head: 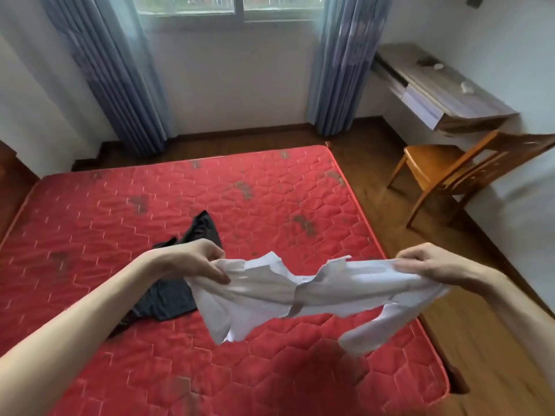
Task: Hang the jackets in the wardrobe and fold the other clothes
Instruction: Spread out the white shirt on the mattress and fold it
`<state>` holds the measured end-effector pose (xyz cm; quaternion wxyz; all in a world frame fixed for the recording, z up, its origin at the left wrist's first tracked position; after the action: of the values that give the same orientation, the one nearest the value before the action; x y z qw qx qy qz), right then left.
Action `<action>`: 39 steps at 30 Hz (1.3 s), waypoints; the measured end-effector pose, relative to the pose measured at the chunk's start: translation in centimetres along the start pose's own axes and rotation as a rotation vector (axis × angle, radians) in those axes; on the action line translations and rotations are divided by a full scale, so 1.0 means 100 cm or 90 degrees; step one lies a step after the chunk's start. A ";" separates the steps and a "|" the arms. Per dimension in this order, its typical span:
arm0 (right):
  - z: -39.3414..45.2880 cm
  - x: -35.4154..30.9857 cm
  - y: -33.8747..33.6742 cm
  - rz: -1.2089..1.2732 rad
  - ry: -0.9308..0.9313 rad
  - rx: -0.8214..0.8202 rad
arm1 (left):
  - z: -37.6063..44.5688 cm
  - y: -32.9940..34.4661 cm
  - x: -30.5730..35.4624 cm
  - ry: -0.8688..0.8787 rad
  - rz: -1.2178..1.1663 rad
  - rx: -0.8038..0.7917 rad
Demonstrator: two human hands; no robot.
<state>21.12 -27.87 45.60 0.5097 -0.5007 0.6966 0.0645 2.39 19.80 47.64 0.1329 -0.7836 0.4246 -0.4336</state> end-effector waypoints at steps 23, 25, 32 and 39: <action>0.254 0.094 0.029 0.030 -0.047 0.260 | 0.226 0.077 -0.128 -0.186 -0.165 0.412; 0.296 0.130 0.044 -0.001 -0.029 0.277 | 0.270 0.090 -0.159 -0.220 -0.132 0.435; 0.423 0.228 0.076 -0.167 -0.026 0.278 | 0.427 0.108 -0.275 -0.228 -0.018 0.462; 0.542 0.267 0.079 -0.322 0.018 0.265 | 0.534 0.091 -0.337 -0.252 0.004 0.532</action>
<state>50.65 -8.36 -3.96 0.5910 -0.5438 0.5557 -0.2149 30.82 32.06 -8.14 0.5171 -0.7295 0.1823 -0.4089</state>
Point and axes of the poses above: each hand's wrist, its own z-axis towards the middle knuckle, its own y-axis out of the palm, x = y × z, the point moved 3 cm from there along z, towards the middle knuckle, and after that the axes turned 14 degrees about z, right-handed, at the moved point
